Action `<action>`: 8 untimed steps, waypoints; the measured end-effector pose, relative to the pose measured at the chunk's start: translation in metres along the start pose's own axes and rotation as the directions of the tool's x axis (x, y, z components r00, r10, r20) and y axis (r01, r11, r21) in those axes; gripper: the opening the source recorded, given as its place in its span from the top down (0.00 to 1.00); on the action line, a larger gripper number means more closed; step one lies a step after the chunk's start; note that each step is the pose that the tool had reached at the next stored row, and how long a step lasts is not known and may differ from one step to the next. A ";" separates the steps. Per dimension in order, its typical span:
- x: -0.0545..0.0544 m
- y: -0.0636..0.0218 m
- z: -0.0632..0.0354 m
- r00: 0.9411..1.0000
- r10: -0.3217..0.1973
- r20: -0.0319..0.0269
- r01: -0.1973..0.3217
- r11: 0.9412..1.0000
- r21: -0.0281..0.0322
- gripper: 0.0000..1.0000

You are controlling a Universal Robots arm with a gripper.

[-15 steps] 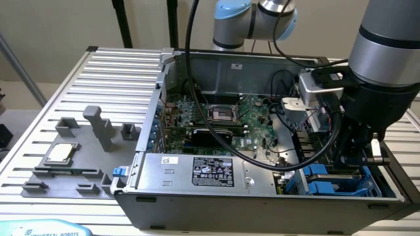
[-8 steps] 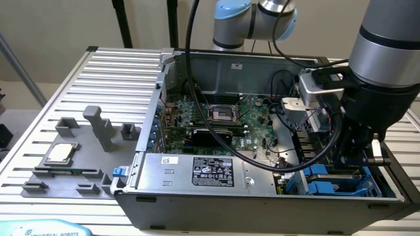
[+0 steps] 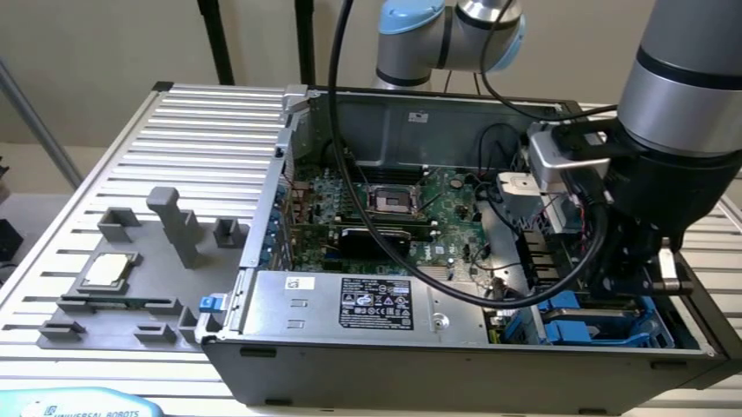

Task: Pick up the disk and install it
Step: 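Insert the second disk wire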

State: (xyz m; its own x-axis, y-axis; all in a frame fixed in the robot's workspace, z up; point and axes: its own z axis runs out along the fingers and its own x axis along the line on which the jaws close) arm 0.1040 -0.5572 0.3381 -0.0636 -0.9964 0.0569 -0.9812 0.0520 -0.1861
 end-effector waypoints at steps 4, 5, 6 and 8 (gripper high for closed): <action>0.001 -0.0002 0.0005 1.000 -0.013 0.002 0.013 1.000 0.001 0.84; 0.001 -0.0001 0.0007 1.000 -0.015 0.003 0.015 1.000 0.001 0.84; 0.002 -0.0001 0.0011 1.000 -0.018 0.004 0.018 1.000 0.001 0.84; 0.002 0.0002 0.0023 1.000 -0.023 0.006 0.023 1.000 0.001 0.84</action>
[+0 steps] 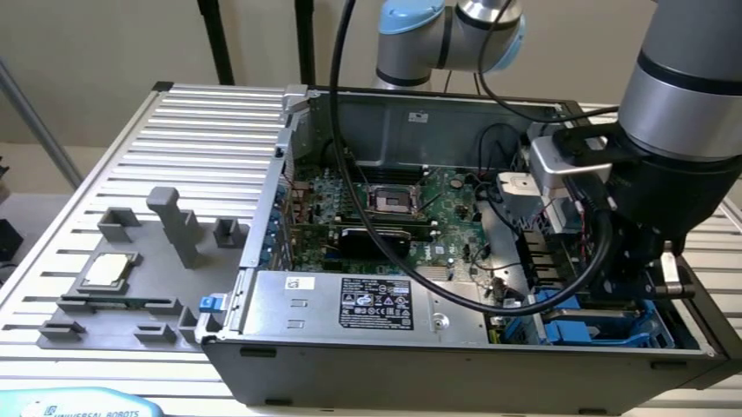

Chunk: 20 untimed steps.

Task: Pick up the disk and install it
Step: 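Insert the second disk wire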

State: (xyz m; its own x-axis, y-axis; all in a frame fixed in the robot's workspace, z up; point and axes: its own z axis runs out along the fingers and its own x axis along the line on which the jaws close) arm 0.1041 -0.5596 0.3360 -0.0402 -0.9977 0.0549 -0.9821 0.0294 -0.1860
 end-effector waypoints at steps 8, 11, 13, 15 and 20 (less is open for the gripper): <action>0.002 0.0008 0.0051 1.000 -0.009 0.011 0.009 1.000 0.000 0.84; 0.002 0.0002 0.0030 1.000 -0.009 0.013 0.009 1.000 0.000 0.82; 0.003 -0.0009 -0.0034 1.000 -0.009 0.012 0.009 1.000 0.000 0.76; 0.003 -0.0018 -0.0095 1.000 -0.010 0.012 0.010 1.000 0.000 0.76; 0.005 0.0077 -0.0142 1.000 -0.010 0.012 0.010 1.000 0.006 0.76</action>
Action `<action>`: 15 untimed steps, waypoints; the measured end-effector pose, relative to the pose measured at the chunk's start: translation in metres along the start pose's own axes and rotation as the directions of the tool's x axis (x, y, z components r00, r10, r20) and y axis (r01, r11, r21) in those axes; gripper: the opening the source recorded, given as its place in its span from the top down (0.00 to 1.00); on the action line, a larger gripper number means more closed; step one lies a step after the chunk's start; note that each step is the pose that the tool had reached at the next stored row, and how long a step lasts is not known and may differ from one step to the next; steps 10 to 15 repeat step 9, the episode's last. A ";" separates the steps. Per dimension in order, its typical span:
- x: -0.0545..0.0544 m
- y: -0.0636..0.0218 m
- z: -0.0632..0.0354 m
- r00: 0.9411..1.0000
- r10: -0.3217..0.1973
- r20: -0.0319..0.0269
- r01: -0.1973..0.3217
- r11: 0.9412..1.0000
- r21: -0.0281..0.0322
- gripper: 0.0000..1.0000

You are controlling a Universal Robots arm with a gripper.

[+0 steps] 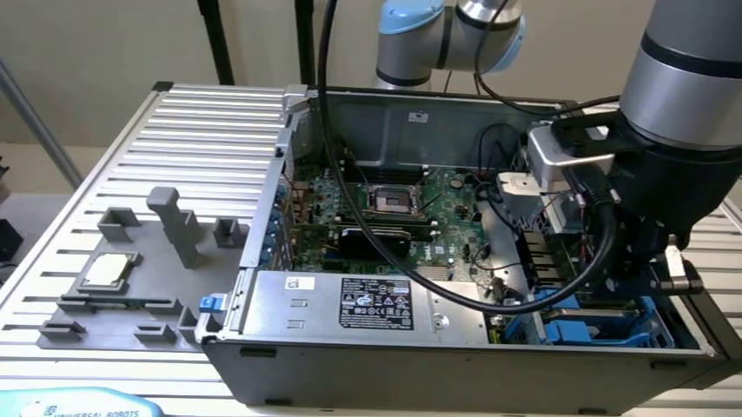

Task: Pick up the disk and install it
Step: 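Insert the second disk wire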

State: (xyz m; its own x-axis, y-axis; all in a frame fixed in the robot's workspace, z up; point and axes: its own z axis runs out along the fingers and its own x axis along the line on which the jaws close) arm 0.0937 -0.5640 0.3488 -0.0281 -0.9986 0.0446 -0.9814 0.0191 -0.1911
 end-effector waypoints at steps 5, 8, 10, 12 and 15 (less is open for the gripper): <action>0.001 0.0044 -0.0009 1.000 0.000 0.001 -0.001 1.000 0.004 0.76; 0.001 0.0044 -0.0009 1.000 0.000 0.001 0.000 1.000 0.004 0.76; 0.001 0.0044 -0.0009 1.000 0.001 0.002 -0.001 1.000 0.004 0.76; 0.001 0.0044 -0.0009 1.000 0.001 0.002 -0.001 1.000 0.004 0.76; 0.001 0.0044 -0.0009 1.000 0.001 0.002 -0.001 1.000 0.004 0.76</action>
